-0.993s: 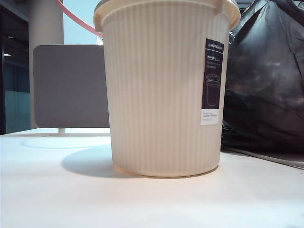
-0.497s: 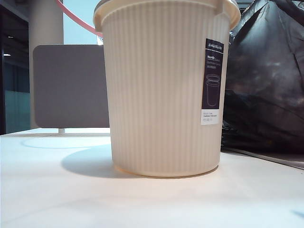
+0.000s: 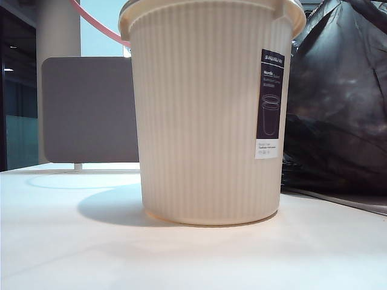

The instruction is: Open the ring lid of the trash can, pull out the black garbage bag inside, and place it on the table.

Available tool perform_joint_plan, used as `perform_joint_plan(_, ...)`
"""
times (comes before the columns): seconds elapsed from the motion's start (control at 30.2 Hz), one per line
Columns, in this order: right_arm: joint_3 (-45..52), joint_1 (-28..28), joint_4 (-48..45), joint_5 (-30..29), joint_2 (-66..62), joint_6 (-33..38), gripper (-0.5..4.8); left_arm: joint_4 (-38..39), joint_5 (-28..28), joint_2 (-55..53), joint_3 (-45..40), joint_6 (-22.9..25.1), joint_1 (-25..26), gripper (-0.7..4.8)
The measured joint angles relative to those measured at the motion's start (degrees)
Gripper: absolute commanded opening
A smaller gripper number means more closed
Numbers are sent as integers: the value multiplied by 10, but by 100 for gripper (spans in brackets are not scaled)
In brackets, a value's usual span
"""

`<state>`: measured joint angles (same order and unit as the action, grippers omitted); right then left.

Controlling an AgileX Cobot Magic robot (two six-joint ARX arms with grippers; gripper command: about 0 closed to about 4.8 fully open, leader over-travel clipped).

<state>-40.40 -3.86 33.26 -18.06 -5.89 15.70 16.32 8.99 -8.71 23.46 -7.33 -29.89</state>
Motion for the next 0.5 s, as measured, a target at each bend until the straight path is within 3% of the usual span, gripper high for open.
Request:
perform_joint_plan(0.23,46,0,-84,14,2,-21,-6,-65,14,0,-52,0,0,48)
perform_joint_plan(0.5,137,0,-158,14,2,-23,-6,-85,7,0,-87,11,0,48)
